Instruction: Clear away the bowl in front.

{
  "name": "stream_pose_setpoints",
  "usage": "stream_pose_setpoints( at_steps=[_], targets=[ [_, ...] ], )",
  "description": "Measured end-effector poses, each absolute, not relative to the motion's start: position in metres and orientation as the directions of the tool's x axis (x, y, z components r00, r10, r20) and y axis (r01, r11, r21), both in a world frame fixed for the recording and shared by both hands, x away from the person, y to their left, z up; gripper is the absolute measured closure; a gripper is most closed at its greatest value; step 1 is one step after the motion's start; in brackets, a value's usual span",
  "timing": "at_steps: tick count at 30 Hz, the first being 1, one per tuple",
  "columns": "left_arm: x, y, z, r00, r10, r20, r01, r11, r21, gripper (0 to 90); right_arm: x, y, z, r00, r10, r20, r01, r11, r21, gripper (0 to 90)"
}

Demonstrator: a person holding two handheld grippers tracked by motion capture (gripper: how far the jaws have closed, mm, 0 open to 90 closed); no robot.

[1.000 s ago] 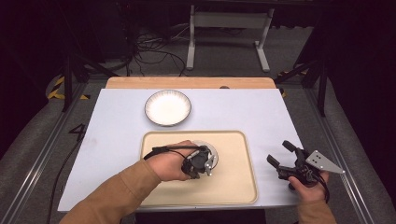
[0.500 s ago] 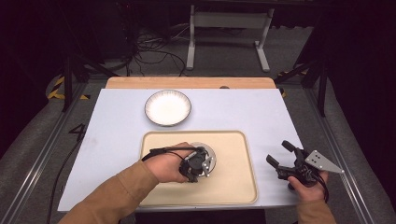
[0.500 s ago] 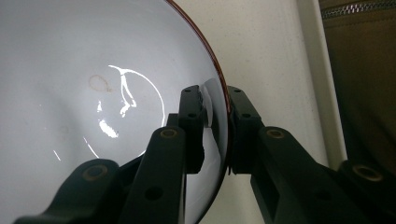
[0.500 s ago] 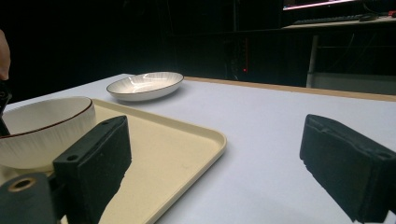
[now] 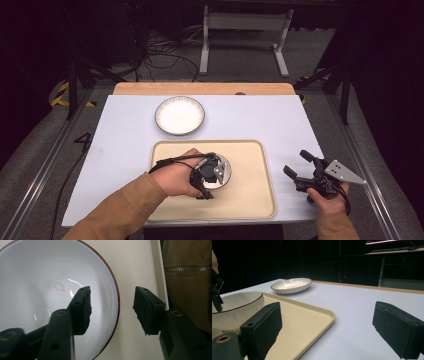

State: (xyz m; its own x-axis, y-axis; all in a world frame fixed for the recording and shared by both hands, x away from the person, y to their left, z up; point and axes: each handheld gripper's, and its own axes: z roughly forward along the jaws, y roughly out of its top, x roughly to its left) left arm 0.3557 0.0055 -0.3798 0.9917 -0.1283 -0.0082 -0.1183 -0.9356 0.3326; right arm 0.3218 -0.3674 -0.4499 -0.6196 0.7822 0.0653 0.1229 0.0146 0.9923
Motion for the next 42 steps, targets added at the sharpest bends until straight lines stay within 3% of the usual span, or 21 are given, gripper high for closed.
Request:
stream_pose_setpoints(
  at_steps=[6, 9, 14, 17, 27, 33, 42],
  targets=[
    [0.355, 0.014, -0.37, 0.997, -0.07, 0.022, -0.073, -0.91, 0.408, 36.2, 0.326, -0.365, -0.45, -0.632, 0.773, 0.063, 0.123, 0.02, 0.992, 9.5],
    [0.354, 0.021, -0.367, 0.998, -0.022, 0.067, -0.05, -0.887, 0.459, 24.6, 0.329, -0.364, -0.45, -0.638, 0.767, 0.066, 0.125, 0.019, 0.992, 9.5],
    [0.354, 0.034, -0.365, 0.996, 0.064, 0.067, 0.014, -0.822, 0.57, 10.0, 0.335, -0.36, -0.449, -0.652, 0.755, 0.066, 0.124, 0.021, 0.992, 9.3],
    [0.354, 0.043, -0.363, 0.992, 0.103, 0.07, 0.039, -0.79, 0.612, 6.3, 0.338, -0.358, -0.449, -0.659, 0.75, 0.064, 0.125, 0.025, 0.992, 9.3],
    [0.353, 0.077, -0.359, 0.966, 0.253, 0.047, 0.132, -0.645, 0.752, 3.2, 0.345, -0.355, -0.447, -0.663, 0.745, 0.071, 0.128, 0.02, 0.992, 9.2],
    [0.351, 0.105, -0.355, 0.926, 0.377, 0.016, 0.189, -0.501, 0.844, 3.4, 0.345, -0.356, -0.446, -0.664, 0.745, 0.069, 0.127, 0.021, 0.992, 8.7],
    [0.347, 0.139, -0.357, 0.891, 0.453, 0.011, 0.176, -0.37, 0.912, 4.2, 0.342, -0.357, -0.443, -0.658, 0.751, 0.055, 0.119, 0.031, 0.992, 7.7]
  ],
)
